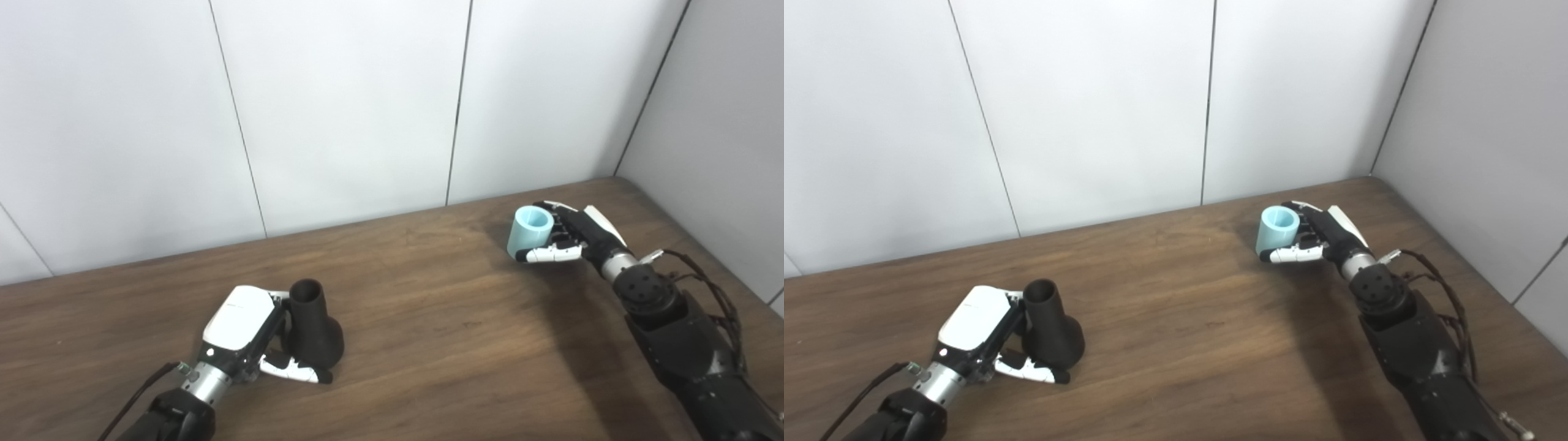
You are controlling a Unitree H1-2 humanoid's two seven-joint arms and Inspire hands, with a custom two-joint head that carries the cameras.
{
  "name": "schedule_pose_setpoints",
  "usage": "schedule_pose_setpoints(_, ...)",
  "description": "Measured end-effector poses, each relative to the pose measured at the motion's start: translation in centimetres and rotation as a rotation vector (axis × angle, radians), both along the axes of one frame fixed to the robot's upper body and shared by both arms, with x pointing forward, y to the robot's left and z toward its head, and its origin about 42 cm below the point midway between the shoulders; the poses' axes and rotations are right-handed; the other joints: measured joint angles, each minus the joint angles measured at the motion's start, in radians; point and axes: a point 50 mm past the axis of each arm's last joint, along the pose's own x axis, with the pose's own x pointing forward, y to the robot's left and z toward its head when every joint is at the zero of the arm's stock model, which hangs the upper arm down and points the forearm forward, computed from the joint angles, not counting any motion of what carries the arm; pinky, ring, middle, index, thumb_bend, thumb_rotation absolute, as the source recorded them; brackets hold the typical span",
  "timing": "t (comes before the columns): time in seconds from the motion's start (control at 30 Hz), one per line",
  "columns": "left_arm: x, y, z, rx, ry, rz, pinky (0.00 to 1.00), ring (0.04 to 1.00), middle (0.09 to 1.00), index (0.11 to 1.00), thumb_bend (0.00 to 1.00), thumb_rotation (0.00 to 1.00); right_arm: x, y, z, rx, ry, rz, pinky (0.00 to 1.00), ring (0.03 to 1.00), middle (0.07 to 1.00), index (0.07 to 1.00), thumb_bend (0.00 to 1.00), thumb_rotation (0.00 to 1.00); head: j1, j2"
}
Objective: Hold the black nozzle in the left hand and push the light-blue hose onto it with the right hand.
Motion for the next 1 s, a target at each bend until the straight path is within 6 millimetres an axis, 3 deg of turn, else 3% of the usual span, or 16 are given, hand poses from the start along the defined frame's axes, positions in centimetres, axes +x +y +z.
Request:
schedule_pose_setpoints(0.03, 0.0, 0.0, 0.0, 0.0, 0.0, -0.001, 0.33, 0.412, 0.411, 0.502, 0.52, 0.0, 0.0, 0.3, -0.1, -0.009, -0.017, -0.01, 0.58, 0.607, 0.612, 0.658, 0.79, 0.04, 0.0, 0.0)
schedule_pose_setpoints(0.07, 0.0, 0.1, 0.0, 0.0, 0.0, -0.001, 0.32, 0.408, 0.41, 0.502, 0.52, 0.0, 0.1, 0.5, -0.3, -0.024, -0.03, -0.017, 0.56, 0.577, 0.537, 0.591, 0.66, 0.02, 0.003, 0.002)
schedule_pose_setpoints(0.1, 0.0, 0.1, 0.0, -0.001, -0.001, -0.001, 0.32, 0.406, 0.409, 0.502, 0.52, 0.0, 0.1, 0.7, -0.5, -0.04, -0.043, -0.025, 0.54, 0.561, 0.498, 0.557, 0.6, 0.01, 0.003, 0.002)
schedule_pose_setpoints(0.17, 0.0, 0.1, 0.0, -0.001, 0.0, -0.002, 0.32, 0.413, 0.41, 0.502, 0.52, 0.0, 0.2, 0.9, -0.8, -0.074, -0.061, -0.027, 0.53, 0.551, 0.506, 0.493, 0.54, 0.0, 0.003, 0.002)
schedule_pose_setpoints(0.6, 0.0, 0.1, 0.1, -0.002, 0.002, -0.003, 0.33, 0.426, 0.413, 0.503, 0.52, 0.0, 0.3, 1.3, -1.0, -0.149, -0.113, -0.007, 0.56, 0.563, 0.531, 0.452, 0.52, 0.0, 0.006, 0.008)
schedule_pose_setpoints(0.83, 0.0, 0.1, 0.1, -0.003, 0.003, -0.002, 0.33, 0.419, 0.412, 0.502, 0.52, 0.0, 0.1, 1.9, -0.5, -0.165, -0.137, 0.004, 0.51, 0.523, 0.505, 0.474, 0.53, 0.0, 0.017, 0.012)
schedule_pose_setpoints(0.9, 0.0, 0.1, 0.1, -0.003, 0.003, -0.001, 0.33, 0.419, 0.415, 0.502, 0.52, 0.0, -0.1, 2.8, 0.1, -0.156, -0.167, 0.021, 0.55, 0.54, 0.516, 0.468, 0.53, 0.0, 0.017, 0.012)
schedule_pose_setpoints(1.0, 0.0, 0.1, 0.1, -0.003, 0.003, -0.002, 0.32, 0.412, 0.409, 0.501, 0.52, 0.0, -0.2, 4.6, 2.1, -0.144, -0.207, 0.053, 0.7, 0.653, 0.495, 0.48, 0.53, 0.0, 0.041, 0.02)
